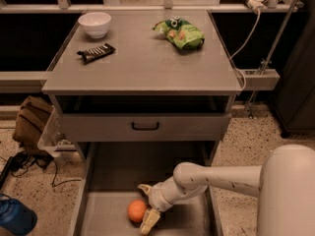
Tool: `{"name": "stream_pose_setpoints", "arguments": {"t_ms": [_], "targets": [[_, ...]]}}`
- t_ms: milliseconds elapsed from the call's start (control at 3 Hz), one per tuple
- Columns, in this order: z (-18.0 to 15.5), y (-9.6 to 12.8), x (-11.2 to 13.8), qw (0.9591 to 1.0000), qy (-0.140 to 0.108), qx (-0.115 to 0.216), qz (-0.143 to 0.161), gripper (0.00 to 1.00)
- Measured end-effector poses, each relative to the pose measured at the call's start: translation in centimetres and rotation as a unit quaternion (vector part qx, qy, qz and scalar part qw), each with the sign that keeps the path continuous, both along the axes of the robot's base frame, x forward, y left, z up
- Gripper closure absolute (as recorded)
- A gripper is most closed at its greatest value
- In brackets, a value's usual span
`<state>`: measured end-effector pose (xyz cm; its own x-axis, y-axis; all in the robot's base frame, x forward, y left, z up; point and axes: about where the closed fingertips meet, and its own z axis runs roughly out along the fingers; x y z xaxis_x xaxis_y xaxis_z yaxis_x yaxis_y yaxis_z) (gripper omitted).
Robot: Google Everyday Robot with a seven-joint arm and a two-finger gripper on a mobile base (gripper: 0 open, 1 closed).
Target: Pick orange from middle drawer and place on counter
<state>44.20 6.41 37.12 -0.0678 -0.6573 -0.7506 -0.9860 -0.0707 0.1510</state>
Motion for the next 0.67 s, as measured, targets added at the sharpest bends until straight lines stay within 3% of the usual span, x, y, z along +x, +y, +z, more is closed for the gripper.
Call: {"name": "stream_pose_setpoints", "arguments": {"t_ms": [667], "targets": [[0.1, 2.0, -0.3, 0.9996, -0.017, 0.009, 0.021, 0.00]]}}
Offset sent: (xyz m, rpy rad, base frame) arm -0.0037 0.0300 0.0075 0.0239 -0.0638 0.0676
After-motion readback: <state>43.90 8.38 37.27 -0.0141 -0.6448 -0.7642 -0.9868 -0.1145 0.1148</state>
